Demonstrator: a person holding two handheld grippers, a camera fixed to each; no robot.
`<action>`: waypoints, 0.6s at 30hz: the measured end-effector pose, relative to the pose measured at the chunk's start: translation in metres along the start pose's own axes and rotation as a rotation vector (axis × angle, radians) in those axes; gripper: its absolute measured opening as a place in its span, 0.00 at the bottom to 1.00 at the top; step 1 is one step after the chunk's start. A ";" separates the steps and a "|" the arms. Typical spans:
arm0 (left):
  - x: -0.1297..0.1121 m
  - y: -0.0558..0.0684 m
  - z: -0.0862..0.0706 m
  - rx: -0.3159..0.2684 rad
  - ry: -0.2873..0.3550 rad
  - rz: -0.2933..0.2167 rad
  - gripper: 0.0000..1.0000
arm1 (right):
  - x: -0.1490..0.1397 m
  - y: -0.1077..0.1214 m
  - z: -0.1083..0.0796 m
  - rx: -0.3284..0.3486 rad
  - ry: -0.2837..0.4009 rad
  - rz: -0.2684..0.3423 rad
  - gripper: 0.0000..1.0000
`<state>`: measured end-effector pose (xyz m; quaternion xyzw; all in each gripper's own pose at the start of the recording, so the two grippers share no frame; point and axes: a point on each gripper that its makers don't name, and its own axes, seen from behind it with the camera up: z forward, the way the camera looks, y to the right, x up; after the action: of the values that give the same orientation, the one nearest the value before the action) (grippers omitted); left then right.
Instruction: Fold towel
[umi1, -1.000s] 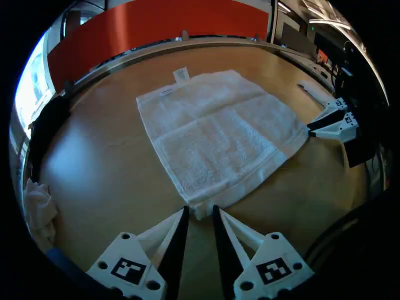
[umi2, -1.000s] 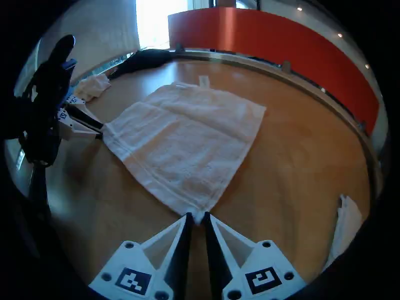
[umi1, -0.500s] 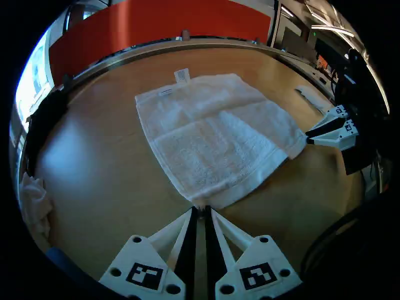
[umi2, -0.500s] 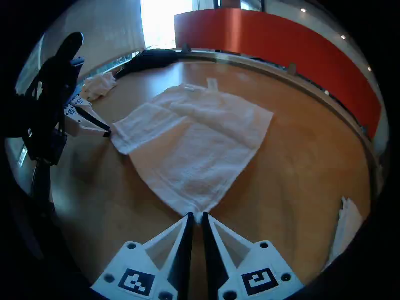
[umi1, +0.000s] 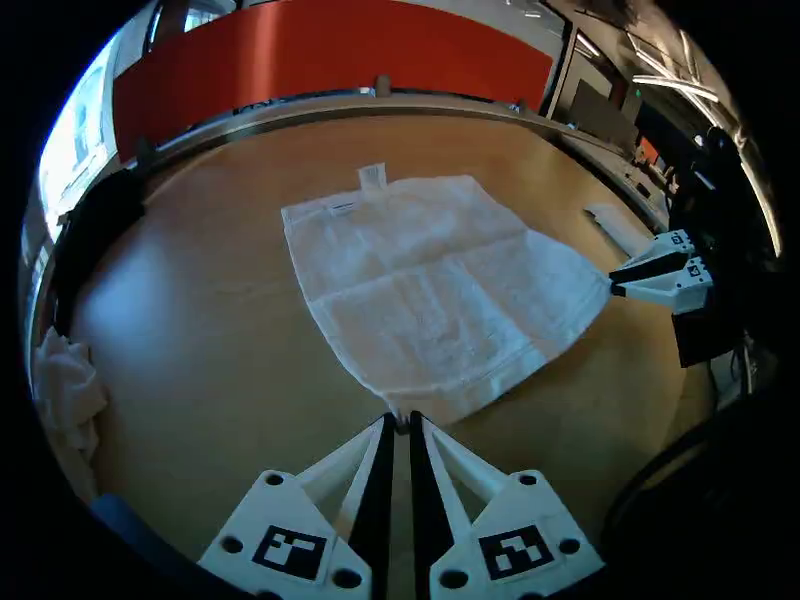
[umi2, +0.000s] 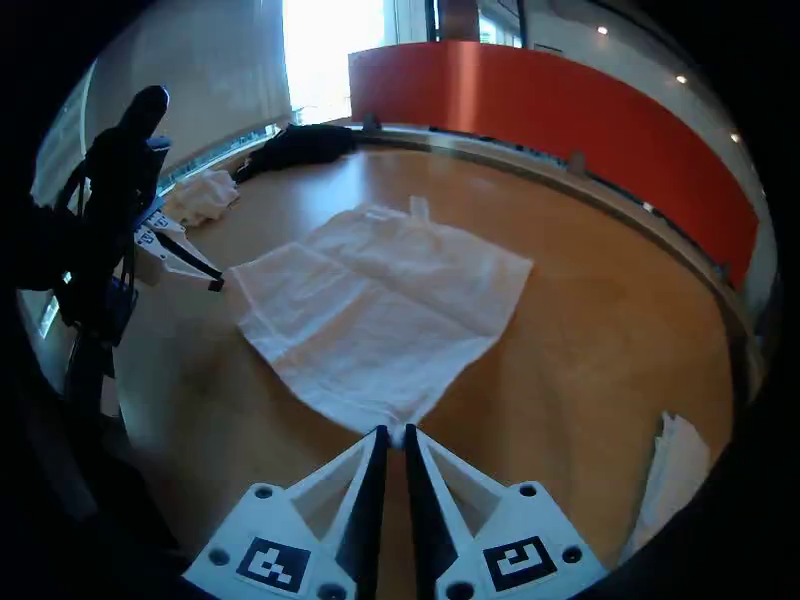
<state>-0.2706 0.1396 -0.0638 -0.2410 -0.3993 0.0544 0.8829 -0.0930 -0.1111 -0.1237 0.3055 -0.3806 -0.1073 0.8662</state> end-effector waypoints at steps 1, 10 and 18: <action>0.001 0.000 -0.003 -0.002 0.003 -0.006 0.11 | 0.002 0.000 -0.002 0.000 0.004 -0.001 0.13; 0.010 0.007 -0.028 -0.023 0.027 -0.051 0.11 | 0.021 -0.007 -0.026 0.007 0.038 -0.021 0.13; 0.019 0.013 -0.042 -0.040 0.045 -0.073 0.11 | 0.039 -0.012 -0.039 0.008 0.072 -0.025 0.13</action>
<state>-0.2264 0.1401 -0.0804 -0.2451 -0.3887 0.0085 0.8881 -0.0371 -0.1196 -0.1283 0.3175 -0.3458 -0.1056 0.8766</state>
